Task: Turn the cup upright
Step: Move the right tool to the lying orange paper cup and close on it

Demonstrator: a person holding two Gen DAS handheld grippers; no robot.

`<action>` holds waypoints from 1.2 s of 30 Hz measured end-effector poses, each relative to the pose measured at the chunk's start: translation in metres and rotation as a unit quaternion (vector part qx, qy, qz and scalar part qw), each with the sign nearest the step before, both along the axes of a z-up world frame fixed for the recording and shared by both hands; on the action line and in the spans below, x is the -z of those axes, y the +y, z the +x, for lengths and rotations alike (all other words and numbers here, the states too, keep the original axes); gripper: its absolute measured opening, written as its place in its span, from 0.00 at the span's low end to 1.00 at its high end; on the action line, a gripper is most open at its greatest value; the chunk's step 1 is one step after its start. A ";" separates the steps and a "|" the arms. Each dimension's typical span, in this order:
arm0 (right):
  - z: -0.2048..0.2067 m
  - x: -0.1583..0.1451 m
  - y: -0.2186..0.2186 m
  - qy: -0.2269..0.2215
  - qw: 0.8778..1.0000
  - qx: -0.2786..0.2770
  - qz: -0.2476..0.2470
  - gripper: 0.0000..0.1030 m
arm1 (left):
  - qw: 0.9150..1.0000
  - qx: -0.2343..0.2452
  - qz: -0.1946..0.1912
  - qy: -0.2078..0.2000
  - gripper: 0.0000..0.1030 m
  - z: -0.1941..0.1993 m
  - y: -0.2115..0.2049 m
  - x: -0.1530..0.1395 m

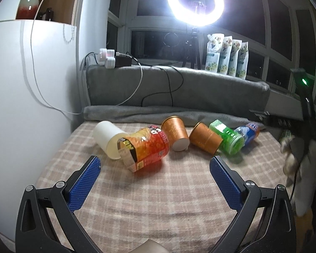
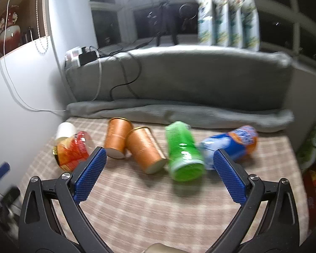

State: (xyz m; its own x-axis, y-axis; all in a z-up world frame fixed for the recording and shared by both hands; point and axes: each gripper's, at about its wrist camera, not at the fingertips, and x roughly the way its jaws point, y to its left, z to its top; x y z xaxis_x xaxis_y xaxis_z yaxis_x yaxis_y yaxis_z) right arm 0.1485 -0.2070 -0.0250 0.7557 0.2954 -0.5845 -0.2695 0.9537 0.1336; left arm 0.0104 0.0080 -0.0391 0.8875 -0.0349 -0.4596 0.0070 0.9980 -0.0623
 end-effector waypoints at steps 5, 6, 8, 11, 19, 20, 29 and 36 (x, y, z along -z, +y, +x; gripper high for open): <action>0.038 0.004 0.034 0.046 0.998 -0.044 0.017 0.90 | 1.000 -0.005 0.002 0.010 0.99 -0.001 0.005 0.007; 0.048 0.006 0.040 0.059 0.997 -0.051 0.022 0.87 | 1.000 -0.007 0.001 0.011 0.99 0.000 0.007 0.009; 0.062 0.010 0.051 0.080 0.994 -0.067 0.031 0.85 | 1.000 -0.011 -0.003 0.016 0.99 0.000 0.010 0.011; 0.084 0.017 0.070 0.107 0.990 -0.089 0.031 0.83 | 1.000 -0.017 -0.005 0.021 0.99 0.000 0.016 0.015; 0.149 0.051 0.116 0.209 0.972 -0.106 0.015 0.73 | 0.999 -0.040 -0.022 0.028 0.99 0.002 0.036 0.020; 0.155 0.055 0.120 0.219 0.970 -0.107 0.010 0.73 | 0.998 -0.043 -0.022 0.027 0.99 0.002 0.038 0.021; 0.182 0.081 0.152 0.249 0.962 -0.102 -0.054 0.73 | 0.997 -0.064 -0.035 0.029 0.99 0.003 0.056 0.023; 0.191 0.098 0.165 0.260 0.957 -0.100 -0.084 0.73 | 0.996 -0.070 -0.039 0.026 0.99 0.002 0.062 0.023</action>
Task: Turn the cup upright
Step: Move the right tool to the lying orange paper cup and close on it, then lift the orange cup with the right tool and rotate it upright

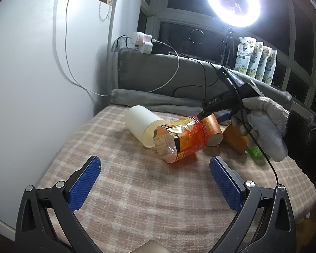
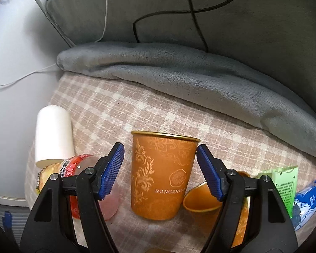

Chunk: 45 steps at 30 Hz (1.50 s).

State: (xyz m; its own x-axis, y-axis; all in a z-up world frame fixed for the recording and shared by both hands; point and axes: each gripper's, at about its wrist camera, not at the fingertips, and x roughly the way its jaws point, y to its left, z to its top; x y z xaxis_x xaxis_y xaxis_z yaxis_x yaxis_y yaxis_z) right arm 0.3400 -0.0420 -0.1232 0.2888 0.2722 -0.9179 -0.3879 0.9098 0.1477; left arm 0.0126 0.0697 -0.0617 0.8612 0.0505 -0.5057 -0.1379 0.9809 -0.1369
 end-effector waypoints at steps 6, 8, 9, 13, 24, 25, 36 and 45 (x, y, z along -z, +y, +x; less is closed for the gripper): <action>0.005 0.009 0.004 0.004 1.000 0.000 -0.007 0.68 | 1.000 -0.007 0.003 -0.004 0.99 -0.002 0.005 -0.002; 0.004 0.009 0.004 0.000 1.000 0.000 -0.008 0.67 | 1.000 -0.010 0.003 -0.005 0.99 -0.002 0.007 -0.002; 0.005 0.008 0.003 -0.001 1.000 0.004 -0.004 0.65 | 1.000 -0.011 0.003 -0.004 0.99 -0.002 0.007 -0.002; 0.001 -0.001 -0.004 -0.004 1.000 0.004 0.013 0.64 | 1.000 -0.012 0.004 -0.004 0.99 -0.002 0.006 -0.002; -0.032 -0.054 -0.020 -0.047 0.996 -0.009 0.077 0.63 | 1.000 -0.008 0.009 -0.008 0.99 -0.005 0.003 -0.005; -0.038 -0.060 -0.025 -0.049 0.995 -0.009 0.084 0.63 | 1.000 -0.008 0.010 -0.009 0.99 -0.005 0.002 -0.006; -0.113 -0.077 -0.074 -0.047 0.989 0.009 0.141 0.63 | 1.000 0.022 0.004 0.001 0.99 -0.003 -0.017 -0.008; -0.159 -0.052 -0.113 -0.021 0.985 0.052 0.163 0.63 | 0.998 0.058 -0.007 0.016 0.99 0.004 -0.039 -0.007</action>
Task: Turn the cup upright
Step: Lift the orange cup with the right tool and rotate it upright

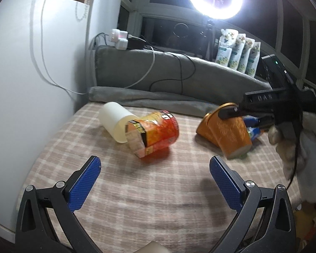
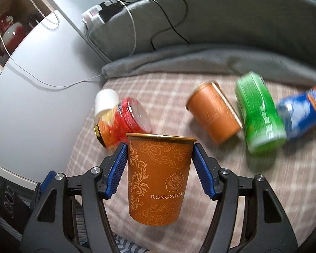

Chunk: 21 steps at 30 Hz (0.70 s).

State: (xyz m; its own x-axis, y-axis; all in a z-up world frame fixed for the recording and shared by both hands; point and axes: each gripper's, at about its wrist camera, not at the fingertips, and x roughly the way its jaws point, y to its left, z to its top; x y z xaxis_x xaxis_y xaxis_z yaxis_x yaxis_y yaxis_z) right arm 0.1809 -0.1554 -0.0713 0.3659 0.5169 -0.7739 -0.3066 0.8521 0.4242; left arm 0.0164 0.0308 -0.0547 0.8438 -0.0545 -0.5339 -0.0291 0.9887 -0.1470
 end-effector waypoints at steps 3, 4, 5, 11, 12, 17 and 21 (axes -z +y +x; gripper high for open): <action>-0.009 0.014 -0.009 0.012 1.000 0.015 0.003 0.63 | 1.000 0.010 -0.006 0.007 0.99 0.002 -0.005 0.002; -0.011 0.019 -0.012 0.017 1.000 0.019 0.003 0.63 | 1.000 0.012 -0.008 0.009 0.99 0.003 -0.006 0.002; -0.015 0.025 -0.016 0.023 0.999 0.024 0.004 0.63 | 1.000 0.014 -0.008 0.012 0.99 0.004 -0.008 0.003; -0.024 0.047 -0.025 0.035 0.998 0.046 0.002 0.64 | 0.999 0.030 -0.007 0.026 0.99 0.009 -0.018 0.007; -0.024 0.048 -0.026 0.036 0.998 0.048 0.002 0.64 | 0.999 0.030 -0.006 0.027 0.99 0.009 -0.020 0.007; -0.024 0.053 -0.026 0.033 0.998 0.061 -0.012 0.66 | 0.999 0.036 -0.010 0.033 0.99 0.011 -0.024 0.007; -0.022 0.053 -0.025 0.026 0.998 0.061 -0.013 0.68 | 0.998 0.039 -0.016 0.040 0.99 0.014 -0.025 0.009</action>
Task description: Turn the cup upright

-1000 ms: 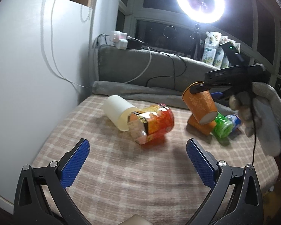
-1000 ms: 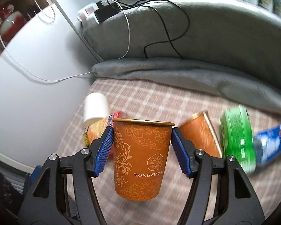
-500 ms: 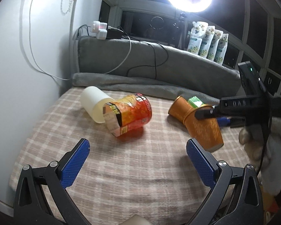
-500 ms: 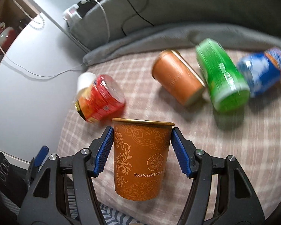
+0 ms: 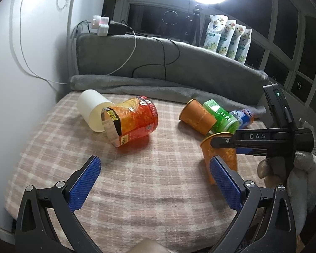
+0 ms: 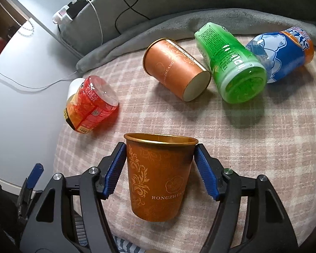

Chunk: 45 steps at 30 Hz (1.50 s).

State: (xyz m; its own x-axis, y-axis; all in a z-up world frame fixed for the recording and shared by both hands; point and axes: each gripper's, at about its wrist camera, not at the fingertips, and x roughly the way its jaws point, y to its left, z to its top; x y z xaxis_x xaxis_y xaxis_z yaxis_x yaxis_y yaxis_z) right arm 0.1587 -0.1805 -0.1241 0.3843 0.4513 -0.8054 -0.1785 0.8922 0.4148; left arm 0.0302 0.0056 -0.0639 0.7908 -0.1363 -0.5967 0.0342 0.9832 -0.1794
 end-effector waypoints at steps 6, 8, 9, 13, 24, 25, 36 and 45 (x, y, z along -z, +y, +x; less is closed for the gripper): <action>-0.005 -0.010 0.002 -0.025 1.000 -0.009 -0.012 0.73 | 1.000 0.009 -0.011 0.004 0.99 0.002 -0.001 -0.001; -0.009 -0.016 -0.003 -0.038 0.999 -0.003 -0.014 0.74 | 1.000 0.016 -0.014 0.007 0.96 0.004 -0.002 -0.001; -0.012 -0.019 -0.007 -0.044 0.999 0.000 -0.013 0.74 | 1.000 0.021 -0.017 0.010 0.96 0.005 -0.003 -0.002; -0.026 -0.030 -0.028 -0.061 0.998 0.019 -0.008 0.74 | 0.997 0.049 -0.046 0.030 0.96 0.016 -0.005 -0.001; -0.087 -0.035 -0.103 -0.103 0.987 0.113 -0.045 0.74 | 0.977 0.126 -0.121 0.119 0.96 0.071 -0.025 0.012; -0.093 -0.034 -0.111 -0.101 0.986 0.123 -0.045 0.74 | 0.976 0.130 -0.123 0.128 0.95 0.076 -0.027 0.014; -0.120 -0.026 -0.154 -0.080 0.980 0.179 -0.028 0.74 | 0.946 0.156 -0.179 0.220 0.92 0.127 -0.045 0.043; -0.123 -0.027 -0.157 -0.084 0.979 0.183 -0.028 0.74 | 0.940 0.162 -0.175 0.242 0.89 0.141 -0.056 0.054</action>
State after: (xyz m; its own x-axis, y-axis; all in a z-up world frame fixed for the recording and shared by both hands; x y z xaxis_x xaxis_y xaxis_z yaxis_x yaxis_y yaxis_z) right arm 0.0358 -0.3371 -0.0973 0.6413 0.2159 -0.7363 0.0957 0.9296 0.3559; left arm 0.1717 -0.0500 -0.1175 0.3215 -0.5794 -0.7490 0.1538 0.8124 -0.5624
